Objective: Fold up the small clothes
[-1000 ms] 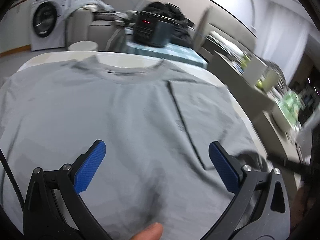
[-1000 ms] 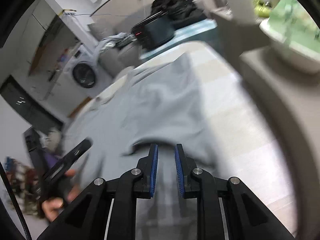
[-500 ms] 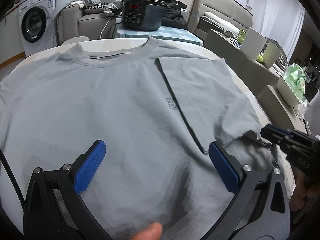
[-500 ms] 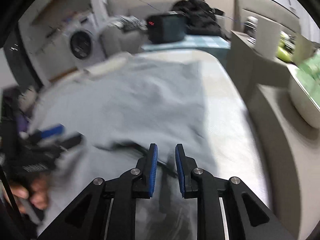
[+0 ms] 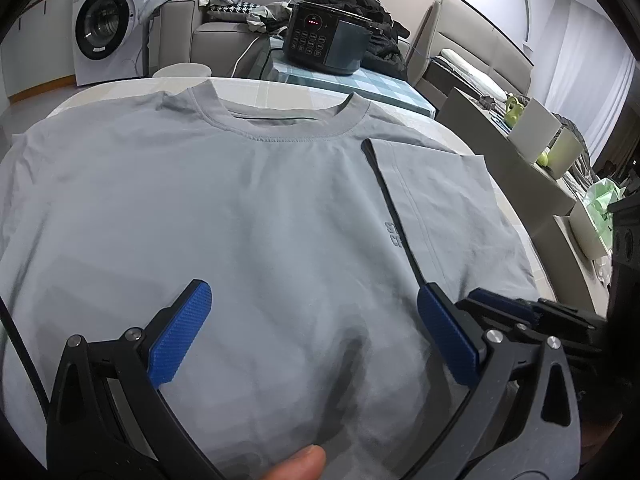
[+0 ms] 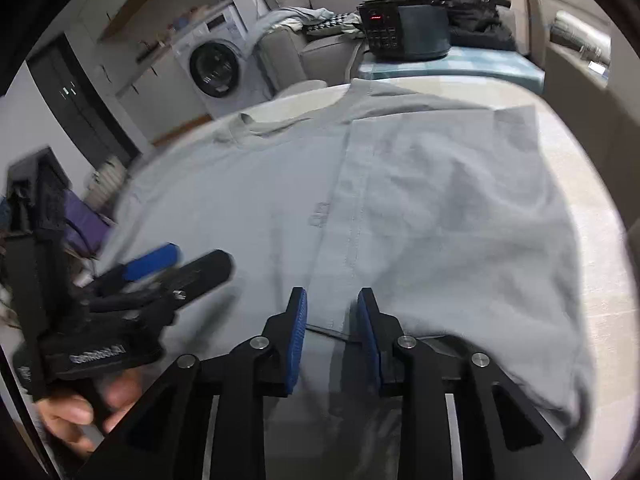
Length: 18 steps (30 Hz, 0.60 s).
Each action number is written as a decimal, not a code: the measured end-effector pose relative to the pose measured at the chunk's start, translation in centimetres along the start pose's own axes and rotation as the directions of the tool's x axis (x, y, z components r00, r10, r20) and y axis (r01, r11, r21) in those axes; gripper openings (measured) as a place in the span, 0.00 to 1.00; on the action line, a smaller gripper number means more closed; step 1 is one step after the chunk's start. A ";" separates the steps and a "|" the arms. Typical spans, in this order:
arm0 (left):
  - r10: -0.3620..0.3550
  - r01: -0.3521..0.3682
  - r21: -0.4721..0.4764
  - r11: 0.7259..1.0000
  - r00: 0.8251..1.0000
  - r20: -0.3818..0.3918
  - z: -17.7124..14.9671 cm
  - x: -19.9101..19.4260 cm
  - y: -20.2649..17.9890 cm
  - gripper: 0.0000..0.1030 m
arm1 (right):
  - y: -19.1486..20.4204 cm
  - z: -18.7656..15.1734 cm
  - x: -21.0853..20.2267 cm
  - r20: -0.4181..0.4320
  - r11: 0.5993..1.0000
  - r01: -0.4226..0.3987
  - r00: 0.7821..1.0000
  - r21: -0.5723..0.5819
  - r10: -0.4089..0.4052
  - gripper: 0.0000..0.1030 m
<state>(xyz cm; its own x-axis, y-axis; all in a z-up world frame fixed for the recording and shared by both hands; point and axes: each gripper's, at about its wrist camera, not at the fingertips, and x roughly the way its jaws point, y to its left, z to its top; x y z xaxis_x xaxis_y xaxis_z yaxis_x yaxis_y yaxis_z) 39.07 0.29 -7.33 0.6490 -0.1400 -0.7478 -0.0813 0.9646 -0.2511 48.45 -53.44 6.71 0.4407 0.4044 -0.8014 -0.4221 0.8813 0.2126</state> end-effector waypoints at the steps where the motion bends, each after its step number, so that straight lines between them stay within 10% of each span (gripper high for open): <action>1: 0.001 -0.001 0.001 1.000 1.000 0.002 0.0 0.0 0.0 0.99 | 0.2 -0.2 0.0 0.000 1.000 0.021 1.000 -0.017 -0.021 0.33; 11: 0.005 -0.006 -0.035 0.999 1.000 -0.008 -0.1 0.3 0.7 0.99 | 3.2 -1.7 1.4 0.009 0.965 0.140 0.990 -0.222 -0.141 0.41; 14: 0.006 -0.006 -0.047 0.999 1.000 -0.004 0.0 0.2 1.0 0.99 | 2.6 -2.0 1.2 0.021 0.966 0.152 0.988 -0.211 -0.151 0.16; 18: 0.002 -0.002 -0.053 0.999 1.000 0.000 0.0 0.2 0.9 0.99 | 0.5 -1.1 0.8 0.041 0.992 0.081 0.996 -0.093 -0.077 0.10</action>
<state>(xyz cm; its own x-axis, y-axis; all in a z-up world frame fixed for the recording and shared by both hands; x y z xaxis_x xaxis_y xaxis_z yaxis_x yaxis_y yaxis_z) 39.09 1.10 -7.72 0.6487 -0.1384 -0.7484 -0.1220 0.9517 -0.2818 47.70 -52.95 5.56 0.5044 0.3450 -0.7915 -0.4570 0.8845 0.0943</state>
